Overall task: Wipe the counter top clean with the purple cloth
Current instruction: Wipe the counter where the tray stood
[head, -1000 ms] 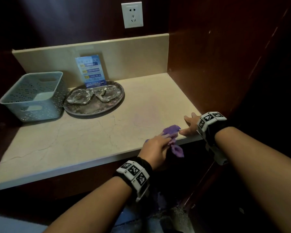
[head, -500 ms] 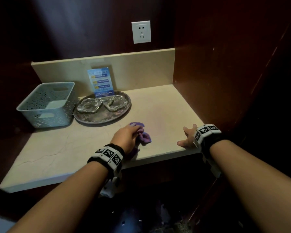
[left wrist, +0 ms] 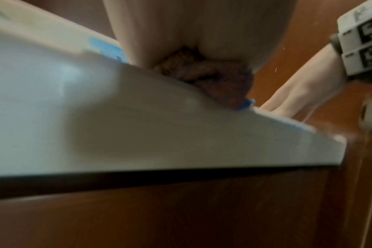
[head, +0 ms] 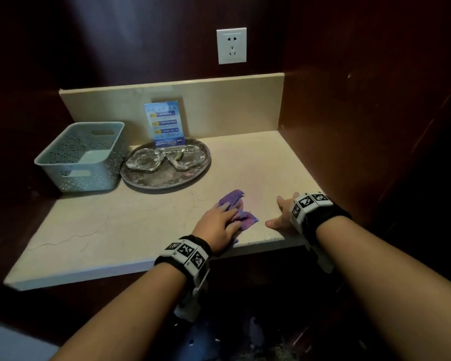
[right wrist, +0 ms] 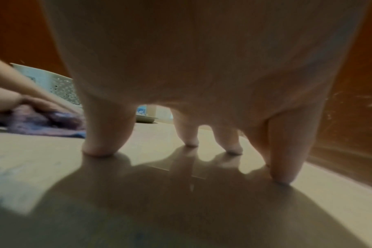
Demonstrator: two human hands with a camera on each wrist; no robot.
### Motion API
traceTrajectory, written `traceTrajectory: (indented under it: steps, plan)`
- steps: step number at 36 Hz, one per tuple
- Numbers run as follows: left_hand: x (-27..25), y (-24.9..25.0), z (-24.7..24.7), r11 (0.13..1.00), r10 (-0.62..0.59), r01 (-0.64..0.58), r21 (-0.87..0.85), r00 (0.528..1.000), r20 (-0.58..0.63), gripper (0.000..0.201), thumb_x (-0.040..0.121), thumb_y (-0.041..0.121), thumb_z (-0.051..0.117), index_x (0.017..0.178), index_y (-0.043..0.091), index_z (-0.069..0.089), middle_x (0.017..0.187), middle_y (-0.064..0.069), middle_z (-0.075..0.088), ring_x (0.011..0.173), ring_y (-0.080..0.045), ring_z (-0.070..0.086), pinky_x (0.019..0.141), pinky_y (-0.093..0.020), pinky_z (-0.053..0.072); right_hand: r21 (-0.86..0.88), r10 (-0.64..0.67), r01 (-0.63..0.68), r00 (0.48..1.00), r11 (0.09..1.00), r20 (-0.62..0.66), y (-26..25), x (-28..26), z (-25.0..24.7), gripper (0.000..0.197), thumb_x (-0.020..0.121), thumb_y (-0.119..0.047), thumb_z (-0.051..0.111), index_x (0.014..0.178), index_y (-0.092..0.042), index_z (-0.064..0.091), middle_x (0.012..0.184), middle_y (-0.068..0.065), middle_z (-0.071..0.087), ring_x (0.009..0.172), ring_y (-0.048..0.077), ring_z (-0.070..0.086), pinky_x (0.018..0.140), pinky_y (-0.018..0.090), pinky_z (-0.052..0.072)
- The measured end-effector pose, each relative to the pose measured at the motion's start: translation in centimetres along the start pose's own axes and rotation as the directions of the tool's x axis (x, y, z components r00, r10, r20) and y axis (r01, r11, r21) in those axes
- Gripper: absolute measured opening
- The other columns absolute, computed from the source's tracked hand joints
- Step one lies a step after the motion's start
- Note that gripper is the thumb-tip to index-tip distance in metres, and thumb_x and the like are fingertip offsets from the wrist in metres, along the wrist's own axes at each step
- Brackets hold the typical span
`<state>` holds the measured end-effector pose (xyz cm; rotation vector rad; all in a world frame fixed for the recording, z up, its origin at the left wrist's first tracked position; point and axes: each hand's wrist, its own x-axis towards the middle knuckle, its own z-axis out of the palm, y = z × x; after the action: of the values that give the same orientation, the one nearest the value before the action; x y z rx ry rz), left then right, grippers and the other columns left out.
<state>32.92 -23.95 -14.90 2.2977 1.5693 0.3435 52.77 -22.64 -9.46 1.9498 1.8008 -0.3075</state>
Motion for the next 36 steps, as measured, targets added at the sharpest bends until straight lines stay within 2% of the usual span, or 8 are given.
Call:
traceTrajectory:
  steps: [6, 10, 15, 23, 26, 29, 33, 36]
  plan:
    - [1.5, 2.2, 0.9, 0.996, 0.09, -0.089, -0.031, 0.995, 0.039, 0.044, 0.09, 0.035, 0.047, 0.13, 0.02, 0.055, 0.138, -0.005, 0.052, 0.132, -0.024, 0.04, 0.108, -0.034, 0.034, 0.013, 0.014, -0.014, 1.0, 1.0, 0.016, 0.1, 0.7, 0.6, 0.103, 0.07, -0.086, 0.036, 0.152, -0.034, 0.0, 0.159, 0.017, 0.0, 0.144, 0.035, 0.018, 0.113, 0.046, 0.023]
    - [1.0, 2.3, 1.8, 0.985, 0.143, -0.144, -0.091, 0.99, -0.013, 0.042, 0.082, 0.042, 0.059, 0.121, 0.026, 0.064, 0.134, 0.005, 0.058, 0.13, -0.016, 0.047, 0.102, -0.026, 0.04, -0.003, -0.005, 0.005, 1.0, 1.0, 0.003, 0.3, 0.3, 0.6, 0.097, 0.077, -0.081, 0.036, 0.153, -0.032, 0.001, 0.16, 0.014, 0.003, 0.146, 0.033, 0.015, 0.114, 0.045, 0.02]
    - [-0.5, 3.2, 2.7, 0.966, 0.152, -0.167, -0.197, 0.984, -0.09, 0.03, 0.082, 0.027, 0.069, 0.11, 0.02, 0.071, 0.126, 0.006, 0.064, 0.127, -0.006, 0.049, 0.098, -0.011, 0.034, -0.007, -0.018, 0.018, 1.0, 1.0, 0.007, 0.5, 0.2, 0.5, 0.092, 0.081, -0.073, 0.04, 0.153, -0.03, 0.003, 0.159, 0.015, 0.008, 0.144, 0.033, 0.02, 0.113, 0.043, 0.022]
    - [-5.1, 3.3, 2.5, 0.918, 0.295, -0.293, -0.269, 0.955, -0.033, 0.023, 0.081, 0.03, 0.069, 0.101, 0.018, 0.075, 0.108, 0.003, 0.074, 0.102, -0.006, 0.067, 0.085, -0.013, 0.045, -0.031, -0.024, 0.025, 0.999, 0.999, 0.021, 0.5, -0.6, -0.1, 0.095, 0.081, -0.076, 0.04, 0.153, -0.028, 0.001, 0.16, 0.007, 0.01, 0.143, 0.031, 0.025, 0.112, 0.041, 0.027]
    - [-4.4, 1.7, 0.2, 0.907, 0.19, -0.234, -0.351, 0.969, -0.156, 0.025, 0.079, 0.031, 0.069, 0.1, 0.021, 0.075, 0.109, 0.004, 0.073, 0.104, 0.002, 0.063, 0.091, -0.015, 0.046, -0.033, -0.036, 0.036, 0.999, 0.999, 0.013, 0.6, -0.6, 0.0, 0.096, 0.079, -0.079, 0.04, 0.153, -0.03, 0.001, 0.16, 0.007, 0.01, 0.143, 0.031, 0.026, 0.112, 0.042, 0.027]
    - [-3.2, 0.6, -2.3, 0.922, 0.068, -0.189, -0.339, 0.939, -0.337, 0.022, 0.08, 0.021, 0.072, 0.101, 0.018, 0.075, 0.112, 0.002, 0.071, 0.1, 0.015, 0.053, 0.084, 0.003, 0.039, -0.029, -0.03, 0.03, 0.999, 0.999, 0.012, 0.6, -0.4, 0.2, 0.097, 0.077, -0.08, 0.04, 0.153, -0.032, 0.002, 0.16, 0.008, 0.009, 0.142, 0.032, 0.027, 0.111, 0.043, 0.028]
    - [-1.7, -0.1, -2.7, 0.981, -0.043, -0.006, -0.196, 0.968, -0.247, 0.021, 0.085, 0.028, 0.065, 0.103, 0.021, 0.074, 0.123, 0.004, 0.066, 0.115, -0.008, 0.059, 0.091, -0.016, 0.04, -0.02, -0.031, 0.031, 0.999, 0.999, -0.009, 0.7, -0.2, 0.4, 0.099, 0.073, -0.084, 0.04, 0.152, -0.036, 0.002, 0.16, 0.012, 0.003, 0.143, 0.032, 0.024, 0.112, 0.043, 0.026]
    - [-1.1, 0.3, -0.6, 0.994, -0.011, -0.003, -0.11, 0.993, -0.121, 0.027, 0.087, 0.031, 0.061, 0.11, 0.022, 0.071, 0.133, 0.003, 0.059, 0.131, -0.013, 0.047, 0.1, -0.02, 0.036, -0.004, -0.022, 0.022, 1.0, 1.0, -0.002, 0.7, -0.1, 0.5, 0.1, 0.072, -0.084, 0.041, 0.152, -0.037, 0.002, 0.16, 0.012, 0.001, 0.144, 0.032, 0.022, 0.113, 0.043, 0.024]
